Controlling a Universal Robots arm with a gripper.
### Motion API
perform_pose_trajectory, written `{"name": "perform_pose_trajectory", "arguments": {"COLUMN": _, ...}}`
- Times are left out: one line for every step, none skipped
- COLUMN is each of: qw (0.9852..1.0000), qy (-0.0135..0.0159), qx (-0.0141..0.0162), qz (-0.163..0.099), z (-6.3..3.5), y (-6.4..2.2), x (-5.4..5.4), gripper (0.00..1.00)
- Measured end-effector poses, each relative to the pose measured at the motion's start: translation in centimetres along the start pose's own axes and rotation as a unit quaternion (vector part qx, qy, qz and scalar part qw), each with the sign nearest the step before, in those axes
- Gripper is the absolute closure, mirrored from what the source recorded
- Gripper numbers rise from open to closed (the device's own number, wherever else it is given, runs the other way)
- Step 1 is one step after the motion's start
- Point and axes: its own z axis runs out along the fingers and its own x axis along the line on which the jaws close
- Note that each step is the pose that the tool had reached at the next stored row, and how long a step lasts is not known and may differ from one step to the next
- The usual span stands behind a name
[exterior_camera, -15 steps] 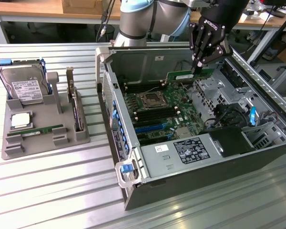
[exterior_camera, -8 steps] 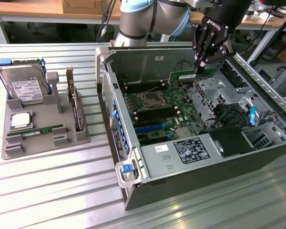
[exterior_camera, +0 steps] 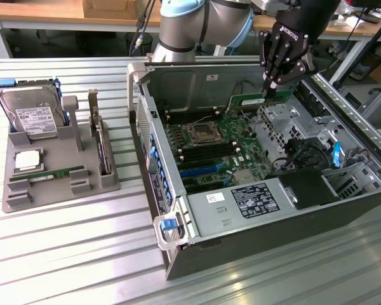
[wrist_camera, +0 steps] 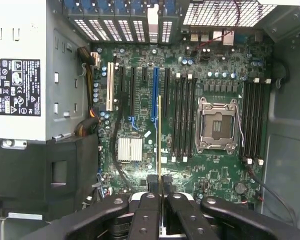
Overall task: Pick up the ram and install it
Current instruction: 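Pick up the ram and move it above insertion slot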
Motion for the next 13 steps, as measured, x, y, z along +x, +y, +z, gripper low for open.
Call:
{"name": "perform_pose_trajectory", "arguments": {"qw": 1.0000, "qy": 0.0001, "qx": 0.0000, "qz": 0.000, "z": -0.01, "y": -0.08, "x": 0.0, "gripper": 0.88}}
{"name": "perform_pose_trajectory", "arguments": {"qw": 1.0000, "qy": 0.0000, "qx": 0.0000, "qz": 0.000, "z": 0.00, "y": -0.22, "x": 0.0, "gripper": 0.88}}
{"name": "perform_pose_trajectory", "arguments": {"qw": 1.0000, "qy": 0.0001, "qx": 0.0000, "qz": 0.000, "z": 0.00, "y": -0.34, "x": 0.0, "gripper": 0.88}}
{"name": "perform_pose_trajectory", "arguments": {"qw": 1.0000, "qy": 0.0002, "qx": 0.0000, "qz": 0.000, "z": 0.00, "y": -0.55, "x": 0.0, "gripper": 0.88}}
{"name": "perform_pose_trajectory", "arguments": {"qw": 1.0000, "qy": 0.0002, "qx": 0.0000, "qz": 0.000, "z": 0.00, "y": -0.66, "x": 0.0, "gripper": 0.88}}
{"name": "perform_pose_trajectory", "arguments": {"qw": 1.0000, "qy": 0.0002, "qx": 0.0000, "qz": 0.000, "z": 0.00, "y": -0.76, "x": 0.0, "gripper": 0.88}}
{"name": "perform_pose_trajectory", "arguments": {"qw": 1.0000, "qy": 0.0002, "qx": 0.0000, "qz": -0.001, "z": 0.00, "y": -0.93, "x": 0.0, "gripper": 0.88}}
{"name": "perform_pose_trajectory", "arguments": {"qw": 1.0000, "qy": 0.0003, "qx": 0.0000, "qz": -0.001, "z": 0.00, "y": -1.21, "x": 0.0, "gripper": 0.88}}
{"name": "perform_pose_trajectory", "arguments": {"qw": 1.0000, "qy": 0.0003, "qx": 0.0000, "qz": -0.001, "z": 0.00, "y": -1.34, "x": 0.0, "gripper": 0.88}}
{"name": "perform_pose_trajectory", "arguments": {"qw": 1.0000, "qy": 0.0004, "qx": 0.0000, "qz": -0.001, "z": 0.00, "y": -1.61, "x": 0.0, "gripper": 0.88}}
{"name": "perform_pose_trajectory", "arguments": {"qw": 1.0000, "qy": 0.0003, "qx": 0.0000, "qz": -0.001, "z": 0.00, "y": -1.80, "x": 0.0, "gripper": 0.88}}
{"name": "perform_pose_trajectory", "arguments": {"qw": 1.0000, "qy": 0.0004, "qx": 0.0000, "qz": -0.001, "z": -0.01, "y": -1.80, "x": 0.0, "gripper": 0.88}}
{"name": "perform_pose_trajectory", "arguments": {"qw": 1.0000, "qy": 0.0003, "qx": 0.0000, "qz": -0.001, "z": 0.00, "y": -1.83, "x": 0.0, "gripper": 0.88}}
